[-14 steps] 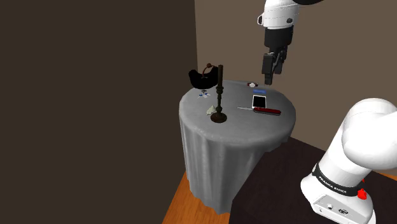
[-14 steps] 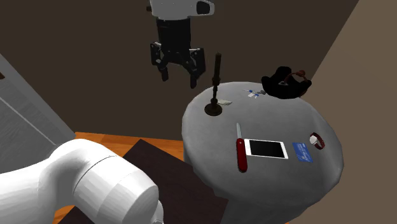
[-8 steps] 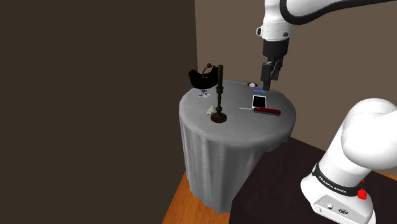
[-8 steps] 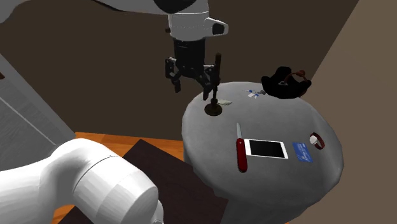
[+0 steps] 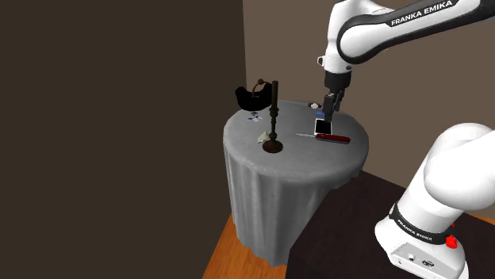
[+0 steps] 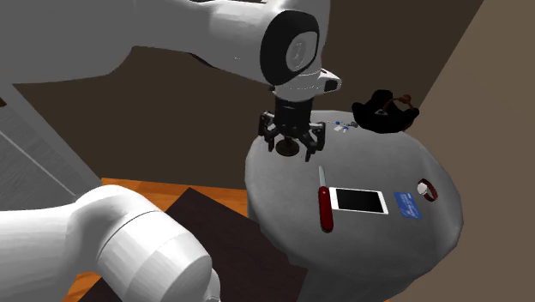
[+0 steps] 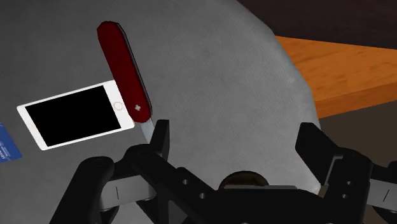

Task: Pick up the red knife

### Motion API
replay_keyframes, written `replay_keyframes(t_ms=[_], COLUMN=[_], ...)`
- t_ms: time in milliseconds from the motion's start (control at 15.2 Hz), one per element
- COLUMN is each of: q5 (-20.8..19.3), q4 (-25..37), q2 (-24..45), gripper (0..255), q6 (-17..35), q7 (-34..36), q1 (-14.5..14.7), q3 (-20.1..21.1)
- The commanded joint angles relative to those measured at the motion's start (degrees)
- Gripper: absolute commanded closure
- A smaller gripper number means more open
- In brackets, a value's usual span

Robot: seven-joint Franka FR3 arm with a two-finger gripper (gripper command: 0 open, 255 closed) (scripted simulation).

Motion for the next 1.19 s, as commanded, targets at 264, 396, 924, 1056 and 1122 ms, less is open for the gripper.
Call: replay_keyframes(t_ms=[264, 396, 924, 1056, 1122], q5=[-1.6, -1.4, 3.7, 4.4, 4.8], q4=[-0.8, -0.2, 2.6, 2.2, 2.0], q2=[10.3, 14.5, 29.0, 30.5, 31.2], gripper=[0, 0, 0, 0, 0], q6=[12.8, 17.0, 29.3, 31.1, 32.1], q7=[-7.0, -9.6, -19.3, -19.8, -20.1], q1=[-0.8, -0.8, 0.4, 0.5, 0.6], q3=[-6.3, -8.4, -14.0, -14.1, -14.2])
